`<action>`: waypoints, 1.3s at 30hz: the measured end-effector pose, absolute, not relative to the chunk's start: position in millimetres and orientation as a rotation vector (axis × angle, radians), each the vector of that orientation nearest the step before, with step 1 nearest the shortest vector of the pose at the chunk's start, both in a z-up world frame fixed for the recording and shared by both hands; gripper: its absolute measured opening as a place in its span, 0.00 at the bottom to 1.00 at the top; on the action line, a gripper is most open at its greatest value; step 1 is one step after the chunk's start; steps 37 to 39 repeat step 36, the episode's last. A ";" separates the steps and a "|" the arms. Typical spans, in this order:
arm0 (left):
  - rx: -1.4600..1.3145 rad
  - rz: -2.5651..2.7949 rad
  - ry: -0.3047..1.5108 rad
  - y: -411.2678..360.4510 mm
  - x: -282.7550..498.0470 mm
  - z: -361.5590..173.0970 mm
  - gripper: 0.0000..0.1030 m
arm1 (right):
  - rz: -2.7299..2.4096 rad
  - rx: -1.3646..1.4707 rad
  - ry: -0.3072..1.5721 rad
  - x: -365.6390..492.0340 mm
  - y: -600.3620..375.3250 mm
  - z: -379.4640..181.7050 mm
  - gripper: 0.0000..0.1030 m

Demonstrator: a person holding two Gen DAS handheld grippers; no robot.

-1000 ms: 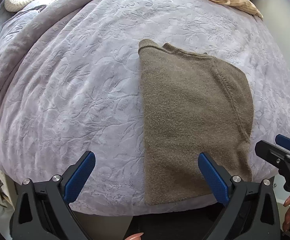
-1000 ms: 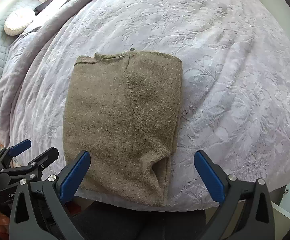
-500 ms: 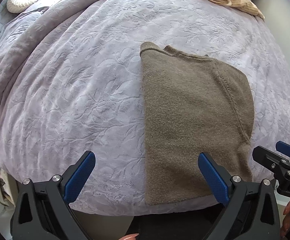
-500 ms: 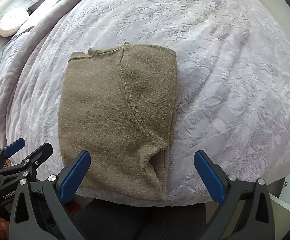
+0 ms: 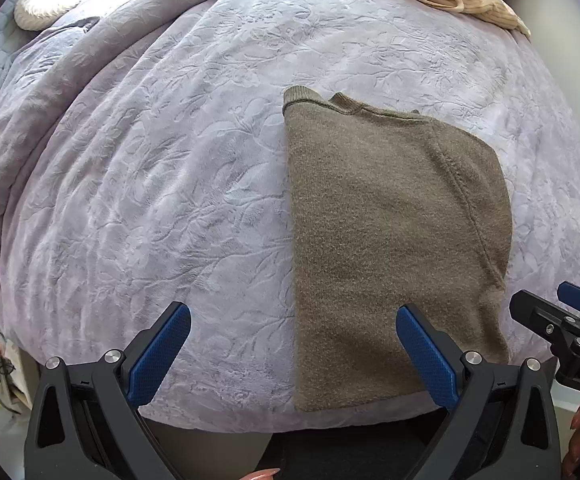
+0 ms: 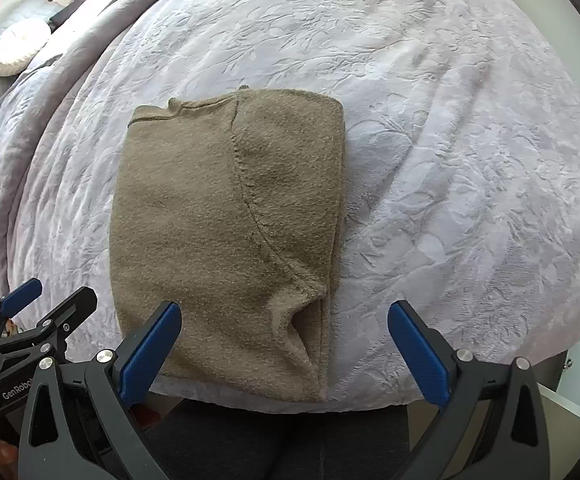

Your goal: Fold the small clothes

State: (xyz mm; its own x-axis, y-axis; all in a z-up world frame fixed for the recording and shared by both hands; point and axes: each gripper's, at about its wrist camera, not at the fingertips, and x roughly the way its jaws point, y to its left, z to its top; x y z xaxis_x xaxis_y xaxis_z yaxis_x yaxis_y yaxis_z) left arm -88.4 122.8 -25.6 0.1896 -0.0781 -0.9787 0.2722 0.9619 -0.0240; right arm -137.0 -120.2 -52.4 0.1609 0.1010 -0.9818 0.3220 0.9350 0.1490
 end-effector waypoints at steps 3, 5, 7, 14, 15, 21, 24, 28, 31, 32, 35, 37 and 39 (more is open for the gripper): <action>0.172 -0.245 1.358 122.0 -89.0 -25.6 1.00 | -0.166 0.350 1.409 -136.6 -120.2 -51.6 1.00; 0.176 -0.245 1.357 121.7 -89.2 -25.4 1.00 | -0.168 0.340 1.407 -136.3 -119.6 -50.6 1.00; 0.179 -0.244 1.356 121.1 -89.9 -25.1 1.00 | -0.169 0.329 1.405 -135.8 -118.9 -49.5 1.00; 0.187 -0.239 1.352 120.8 -91.0 -24.1 1.00 | -0.166 0.313 1.406 -135.1 -116.2 -49.0 1.00; 0.189 -0.239 1.351 120.8 -90.7 -23.8 1.00 | -0.166 0.311 1.407 -135.2 -115.8 -49.1 1.00; 0.192 -0.238 1.352 121.2 -90.0 -24.1 1.00 | -0.169 0.304 1.408 -134.7 -115.0 -49.0 1.00; 0.195 -0.234 1.353 121.7 -89.5 -24.7 1.00 | -0.166 0.296 1.410 -133.3 -114.6 -49.3 1.00; 0.186 -0.230 1.345 123.4 -89.4 -23.7 1.00 | -0.164 0.288 1.411 -132.7 -113.2 -49.4 1.00; 0.179 -0.232 1.337 123.4 -90.2 -22.1 1.00 | -0.164 0.287 1.410 -132.8 -112.5 -49.3 1.00; 0.180 -0.233 1.337 123.1 -90.2 -22.0 1.00 | -0.164 0.287 1.410 -132.8 -112.3 -49.3 1.00; 0.186 -0.236 1.338 122.2 -90.4 -22.3 1.00 | -0.164 0.287 1.410 -132.7 -112.4 -49.2 1.00; 0.189 -0.236 1.340 121.9 -90.3 -22.5 1.00 | -0.164 0.287 1.411 -132.7 -112.5 -49.2 1.00; 0.189 -0.236 1.340 121.9 -90.3 -22.5 1.00 | -0.164 0.287 1.411 -132.7 -112.5 -49.2 1.00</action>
